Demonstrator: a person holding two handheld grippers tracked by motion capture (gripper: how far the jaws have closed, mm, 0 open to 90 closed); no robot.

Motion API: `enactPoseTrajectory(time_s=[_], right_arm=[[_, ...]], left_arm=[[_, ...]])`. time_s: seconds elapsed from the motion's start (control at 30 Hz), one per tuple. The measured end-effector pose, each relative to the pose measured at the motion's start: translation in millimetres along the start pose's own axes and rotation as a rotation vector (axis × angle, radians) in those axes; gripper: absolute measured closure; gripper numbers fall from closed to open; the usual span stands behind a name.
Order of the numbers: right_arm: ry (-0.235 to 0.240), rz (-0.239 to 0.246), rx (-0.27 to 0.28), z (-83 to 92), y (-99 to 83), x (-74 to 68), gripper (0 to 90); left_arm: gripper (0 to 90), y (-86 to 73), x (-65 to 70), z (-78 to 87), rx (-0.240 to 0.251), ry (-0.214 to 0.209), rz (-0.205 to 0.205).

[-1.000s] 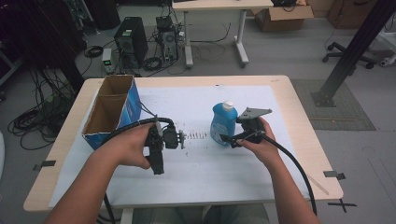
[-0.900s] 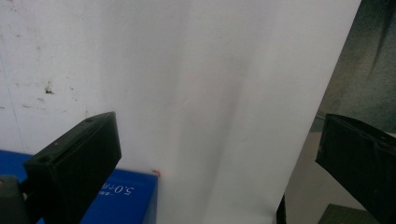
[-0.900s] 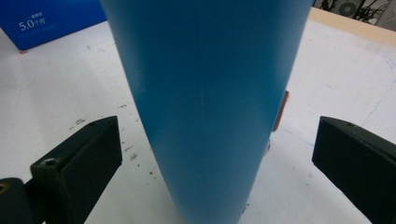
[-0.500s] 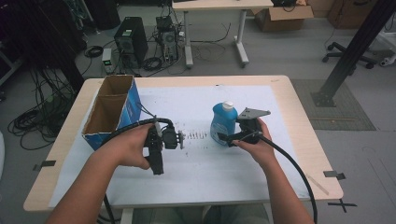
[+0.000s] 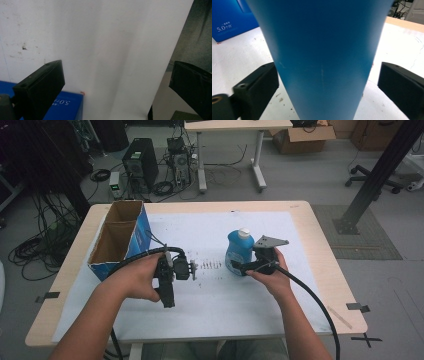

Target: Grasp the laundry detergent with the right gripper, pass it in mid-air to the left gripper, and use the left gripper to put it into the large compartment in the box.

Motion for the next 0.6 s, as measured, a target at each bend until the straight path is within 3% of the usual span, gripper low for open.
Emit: enactPoseTrajectory(time_s=[0.17, 0.6], right_arm=[[-0.017, 0.011, 0.002, -1.7, -0.6, -1.0, 12.3], [-0.037, 0.014, 0.011, -2.0, -1.1, -2.1, 22.0]], left_arm=[[0.2, -0.1, 0.0, 0.3, 0.002, 0.002, 0.001], [0.2, 2.0, -0.2, 1.4, 0.000, 0.005, -0.001]])
Point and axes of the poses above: each handheld gripper's, and its own axes: z roughly backward along the jaws, y roughly out of its top, x roughly to its right, the point moved 1 cm from there along -z, roughly forward along the jaws, and after that the axes turned 3 degrees about -x, right-handed, at the moved point
